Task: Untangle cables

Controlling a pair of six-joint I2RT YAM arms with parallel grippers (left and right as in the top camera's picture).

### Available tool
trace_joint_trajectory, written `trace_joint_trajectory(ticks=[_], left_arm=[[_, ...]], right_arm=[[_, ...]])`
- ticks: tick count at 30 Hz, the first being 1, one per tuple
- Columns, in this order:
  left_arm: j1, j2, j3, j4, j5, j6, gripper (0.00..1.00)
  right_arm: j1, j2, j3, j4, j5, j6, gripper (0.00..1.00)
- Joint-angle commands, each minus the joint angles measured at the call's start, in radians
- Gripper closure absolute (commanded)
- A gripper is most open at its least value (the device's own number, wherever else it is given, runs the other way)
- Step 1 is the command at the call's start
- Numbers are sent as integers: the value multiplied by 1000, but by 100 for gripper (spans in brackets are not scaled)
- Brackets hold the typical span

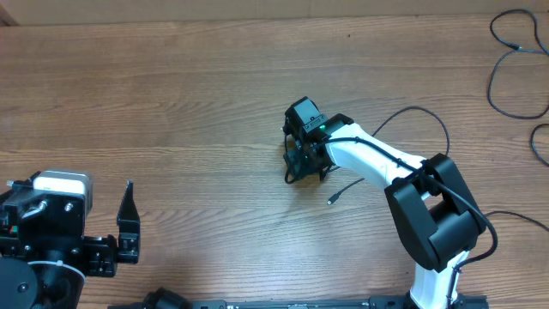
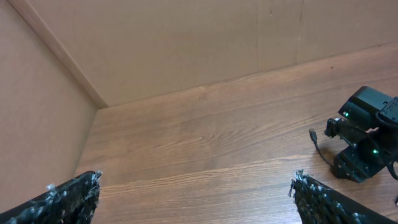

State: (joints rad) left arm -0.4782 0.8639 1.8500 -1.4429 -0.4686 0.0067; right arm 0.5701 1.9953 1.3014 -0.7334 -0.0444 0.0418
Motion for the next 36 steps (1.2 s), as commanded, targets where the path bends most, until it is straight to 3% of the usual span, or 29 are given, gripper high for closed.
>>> trace_joint_trajectory(ticks=[1, 2, 4, 6, 12, 17, 27, 32, 33, 35, 36], left_arm=[[0, -11, -2, 8, -14, 16, 0], [0, -11, -2, 8, -14, 16, 0], [0, -11, -2, 8, -14, 16, 0], [0, -11, -2, 8, -13, 16, 0], [0, -11, -2, 8, -10, 15, 0], [0, -11, -2, 19, -10, 12, 0], [0, -10, -2, 109, -3, 13, 0], [0, -10, -2, 124, -3, 13, 0], [0, -10, -2, 123, -3, 13, 0], [0, -10, -2, 122, -3, 13, 0], [0, -10, -2, 122, -4, 16, 0]], right_arm=[[-3, 36, -5, -1, 3, -18, 68], [-3, 38, -5, -3, 3, -18, 79], [-3, 40, -5, -8, 3, -26, 91], [-3, 45, -6, -13, 26, -37, 96], [-51, 50, -6, 4, 243, -36, 96], [-220, 50, -6, 68, 257, -36, 96], [-674, 103, -6, 211, 125, -55, 96], [-755, 109, -4, 224, 22, -54, 94], [-756, 109, -3, 223, 20, -53, 84], [-752, 109, 3, 211, 20, -40, 18], [-745, 108, 21, 192, 22, -24, 0]])
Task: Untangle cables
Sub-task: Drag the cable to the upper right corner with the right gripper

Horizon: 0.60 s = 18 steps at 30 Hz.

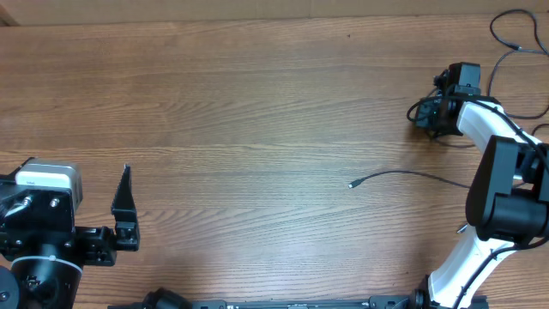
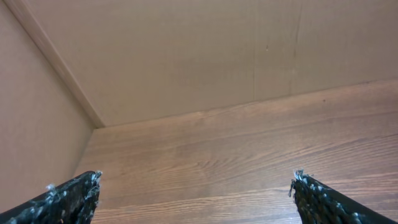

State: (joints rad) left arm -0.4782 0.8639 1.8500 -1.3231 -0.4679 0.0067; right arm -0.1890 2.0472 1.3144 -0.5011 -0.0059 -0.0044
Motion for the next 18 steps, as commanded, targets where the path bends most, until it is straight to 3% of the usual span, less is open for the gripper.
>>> trace_joint_trajectory(ticks=[1, 8, 15, 18], left_arm=[[0, -10, -2, 3, -7, 16, 0], [0, -10, -2, -34, -7, 16, 0], [0, -11, -2, -88, -6, 16, 0], [0, -11, -2, -104, -7, 16, 0]], right_arm=[[16, 55, 19, -53, -12, 32, 0], [25, -42, 220, -331, -8, 89, 0], [26, -374, 159, -486, 23, 183, 0], [26, -612, 1, -463, 30, 245, 0]])
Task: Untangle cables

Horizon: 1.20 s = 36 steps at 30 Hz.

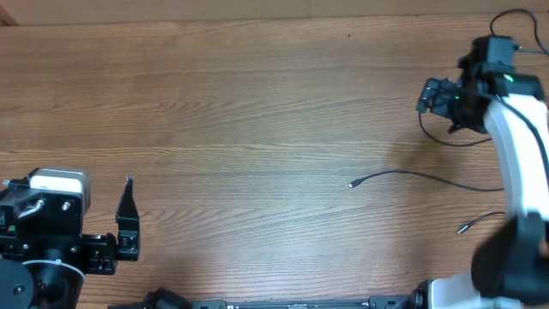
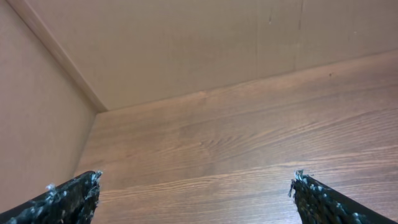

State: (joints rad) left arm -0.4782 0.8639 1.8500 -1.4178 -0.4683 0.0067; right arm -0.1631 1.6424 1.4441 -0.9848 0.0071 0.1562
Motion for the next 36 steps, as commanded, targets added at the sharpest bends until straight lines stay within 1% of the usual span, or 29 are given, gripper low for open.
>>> trace_joint_trajectory(ticks=[1, 3, 6, 9, 12, 14, 18, 23, 26, 29, 31, 33, 36], left_arm=[[0, -11, -2, -13, -6, 16, 0], [0, -11, -2, -22, -6, 16, 0], [0, -11, -2, -22, -5, 16, 0], [0, -11, -2, -22, 2, 16, 0], [0, -11, -2, -22, 29, 15, 0], [0, -11, -2, -23, 32, 16, 0], [0, -11, -2, -23, 32, 16, 0], [0, -11, -2, -22, 32, 16, 0], [0, -11, -2, -22, 32, 15, 0], [0, -11, -2, -22, 32, 16, 0], [0, -11, -2, -22, 32, 16, 0], [0, -11, -2, -21, 32, 16, 0], [0, -11, -2, -18, 32, 16, 0]], right_arm=[[0, -267, -180, 35, 16, 95, 0], [0, -442, -341, 88, 0, 116, 0], [0, -600, -509, 112, -13, 154, 0], [0, -623, -603, 113, -18, 189, 0], [0, -552, -657, 119, 0, 220, 0], [0, -468, -669, 117, 41, 249, 0], [0, -234, -670, 122, 43, 248, 0], [0, -23, -670, 146, 43, 233, 0], [0, 23, -670, 170, 42, 233, 0], [0, 25, -670, 212, 40, 229, 0], [0, 25, -670, 256, 32, 200, 0], [0, 25, -670, 350, 5, 145, 0], [-3, 26, -670, 477, 6, 134, 0]])
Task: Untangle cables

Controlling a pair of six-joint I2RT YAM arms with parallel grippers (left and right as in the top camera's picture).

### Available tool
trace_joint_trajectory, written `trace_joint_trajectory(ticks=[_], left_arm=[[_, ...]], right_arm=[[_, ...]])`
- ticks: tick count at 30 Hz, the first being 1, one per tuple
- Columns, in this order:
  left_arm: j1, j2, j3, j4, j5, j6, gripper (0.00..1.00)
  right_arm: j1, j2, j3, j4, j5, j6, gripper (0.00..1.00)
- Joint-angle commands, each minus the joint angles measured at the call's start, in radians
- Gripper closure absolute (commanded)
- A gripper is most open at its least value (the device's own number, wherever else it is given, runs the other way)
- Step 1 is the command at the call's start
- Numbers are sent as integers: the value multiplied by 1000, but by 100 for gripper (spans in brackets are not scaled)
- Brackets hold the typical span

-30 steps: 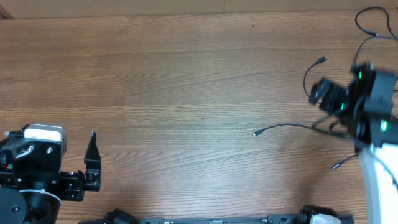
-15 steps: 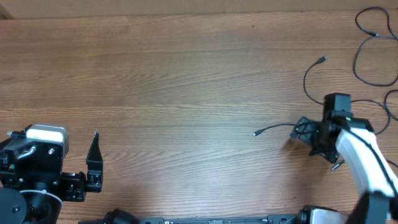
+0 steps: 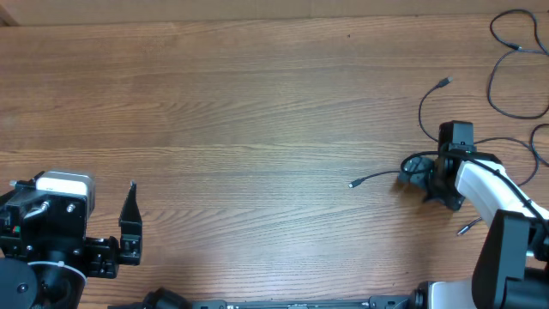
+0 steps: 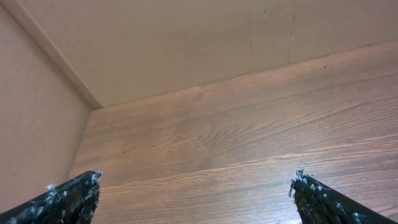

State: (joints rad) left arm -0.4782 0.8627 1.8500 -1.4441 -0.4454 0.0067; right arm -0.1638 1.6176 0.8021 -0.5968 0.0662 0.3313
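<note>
A thin black cable (image 3: 376,178) lies on the wood table with its plug end at mid right. My right gripper (image 3: 418,170) is down on that cable's right part; the overhead view does not show how its jaws stand. A second black cable (image 3: 425,116) runs up from the gripper to a loose plug. More black cable (image 3: 502,73) loops at the far right corner. My left gripper (image 4: 196,176) is open and empty at the near left, far from all cables.
A small loose connector (image 3: 467,227) lies near the right arm's base. The left wrist view shows bare wood table (image 4: 211,143) up to a beige back wall (image 4: 161,43) and a side wall on the left.
My right gripper has come down from the far right of the table to the cable lying at mid right. A second cable with a loose plug now lies above it. The left arm barely moved.
My right gripper was at the table's middle among cable. Then it was at the far right, with one cable left stretched at mid right. It stayed up there over a small loop, and now it is low on the mid-right cable. The left gripper stayed open throughout.
</note>
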Motion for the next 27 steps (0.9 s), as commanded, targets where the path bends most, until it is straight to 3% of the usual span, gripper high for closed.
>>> trace_joint_trajectory(ticks=[1, 6, 13, 23, 24, 25, 27], left_arm=[[0, -10, -2, 8, 9, 16, 0], [0, -10, -2, 11, 9, 16, 0], [0, -10, -2, 61, 9, 16, 0], [0, -9, -2, 69, 8, 17, 0], [0, -9, -2, 66, 8, 17, 0], [0, -9, -2, 63, 8, 17, 0], [0, -9, -2, 58, 4, 16, 0]], right_arm=[[-4, 51, -28, 113, -53, -41, 0], [-29, 94, -22, 301, -54, -40, 0], [-39, 144, 12, 293, -7, -52, 0], [-39, 19, 264, -116, -4, -51, 4], [-39, 0, 296, -174, -4, -51, 9], [-39, -16, 325, -232, -4, -51, 28], [-39, -28, 348, -295, -4, -47, 89]])
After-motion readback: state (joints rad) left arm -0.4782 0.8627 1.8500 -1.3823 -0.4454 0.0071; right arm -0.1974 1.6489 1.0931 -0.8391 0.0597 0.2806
